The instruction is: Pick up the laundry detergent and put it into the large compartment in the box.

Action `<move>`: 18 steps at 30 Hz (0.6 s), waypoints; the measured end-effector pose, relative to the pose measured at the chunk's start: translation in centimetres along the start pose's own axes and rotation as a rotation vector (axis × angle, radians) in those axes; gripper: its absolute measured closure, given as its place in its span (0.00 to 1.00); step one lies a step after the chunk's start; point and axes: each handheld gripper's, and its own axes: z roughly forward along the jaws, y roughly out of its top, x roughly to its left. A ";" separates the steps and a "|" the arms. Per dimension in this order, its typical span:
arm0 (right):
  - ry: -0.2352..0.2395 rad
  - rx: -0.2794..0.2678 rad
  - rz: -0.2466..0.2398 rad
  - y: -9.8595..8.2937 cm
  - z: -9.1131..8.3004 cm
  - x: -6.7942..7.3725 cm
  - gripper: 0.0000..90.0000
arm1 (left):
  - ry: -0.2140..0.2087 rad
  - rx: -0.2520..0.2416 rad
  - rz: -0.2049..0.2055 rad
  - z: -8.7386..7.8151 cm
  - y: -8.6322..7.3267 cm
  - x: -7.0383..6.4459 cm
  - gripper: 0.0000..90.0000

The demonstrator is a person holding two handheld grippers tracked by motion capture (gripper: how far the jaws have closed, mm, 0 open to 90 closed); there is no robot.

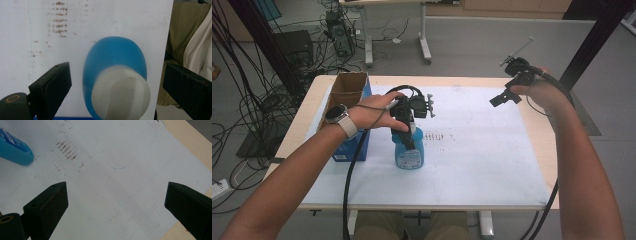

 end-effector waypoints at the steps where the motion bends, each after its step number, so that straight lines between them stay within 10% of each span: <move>1: 0.000 0.001 0.001 0.0 0.0 0.0 0.05 | -0.001 -0.003 -0.003 0.0 0.0 0.0 0.10; 18: 0.001 0.003 -0.002 0.0 0.0 0.0 0.06 | -0.002 -0.001 0.000 0.0 0.0 0.0 0.10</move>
